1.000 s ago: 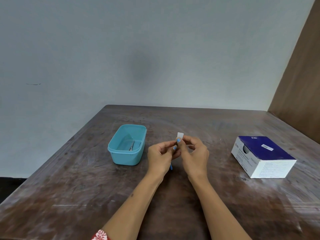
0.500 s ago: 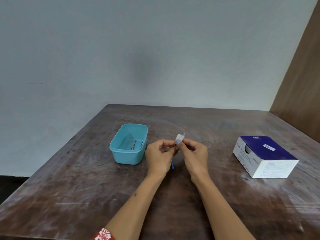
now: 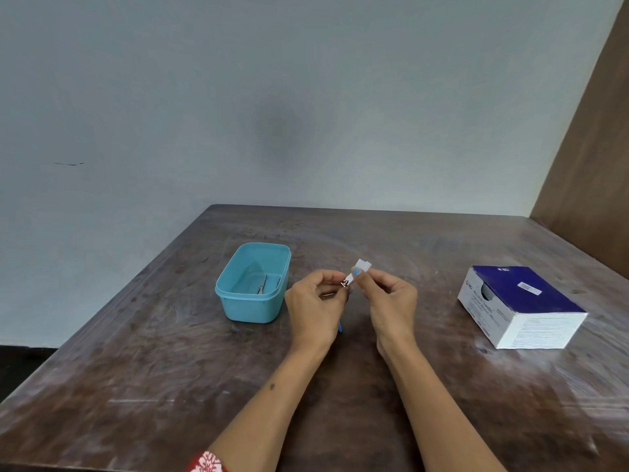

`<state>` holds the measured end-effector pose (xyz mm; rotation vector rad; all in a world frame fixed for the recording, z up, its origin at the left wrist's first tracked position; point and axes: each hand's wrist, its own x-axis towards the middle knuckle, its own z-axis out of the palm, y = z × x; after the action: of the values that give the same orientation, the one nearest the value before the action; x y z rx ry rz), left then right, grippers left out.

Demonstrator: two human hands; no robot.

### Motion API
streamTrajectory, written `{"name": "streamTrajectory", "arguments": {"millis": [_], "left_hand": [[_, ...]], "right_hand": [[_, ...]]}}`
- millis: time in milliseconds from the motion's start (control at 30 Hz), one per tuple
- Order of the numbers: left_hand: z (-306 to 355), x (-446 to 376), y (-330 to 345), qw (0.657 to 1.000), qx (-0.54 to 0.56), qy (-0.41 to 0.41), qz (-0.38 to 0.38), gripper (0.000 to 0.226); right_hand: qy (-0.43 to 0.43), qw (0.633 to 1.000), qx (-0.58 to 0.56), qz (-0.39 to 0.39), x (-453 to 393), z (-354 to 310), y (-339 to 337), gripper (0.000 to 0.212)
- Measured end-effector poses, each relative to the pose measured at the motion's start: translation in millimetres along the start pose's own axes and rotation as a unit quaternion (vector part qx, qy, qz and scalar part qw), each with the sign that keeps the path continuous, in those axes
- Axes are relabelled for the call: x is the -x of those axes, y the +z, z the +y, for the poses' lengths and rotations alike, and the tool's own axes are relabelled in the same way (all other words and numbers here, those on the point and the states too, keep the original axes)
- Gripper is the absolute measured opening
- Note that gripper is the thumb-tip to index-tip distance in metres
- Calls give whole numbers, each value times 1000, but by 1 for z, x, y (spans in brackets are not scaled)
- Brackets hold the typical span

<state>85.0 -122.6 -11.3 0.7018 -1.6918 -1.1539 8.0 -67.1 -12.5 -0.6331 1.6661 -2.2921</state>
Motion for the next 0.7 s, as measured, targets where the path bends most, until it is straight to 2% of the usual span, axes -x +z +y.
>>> {"name": "streamTrajectory", "arguments": {"millis": [100, 267, 467, 567, 700], "left_hand": [[0, 0, 1, 1000, 3, -1, -2, 19], [0, -2, -2, 1000, 8, -3, 14, 19], [-3, 0, 2, 1000, -2, -3, -21, 22], [-2, 0, 1, 998, -8, -3, -57, 19], [-1, -2, -1, 997, 3, -3, -81, 20]], "right_hand": [[-3, 1000, -17, 16, 0, -2, -1, 6], [35, 998, 5, -59, 5, -1, 2, 8], [14, 999, -35, 11, -2, -1, -1, 9], [13, 1000, -20, -1, -3, 3, -1, 6], [-13, 999, 30, -18, -6, 7, -3, 15]]}}
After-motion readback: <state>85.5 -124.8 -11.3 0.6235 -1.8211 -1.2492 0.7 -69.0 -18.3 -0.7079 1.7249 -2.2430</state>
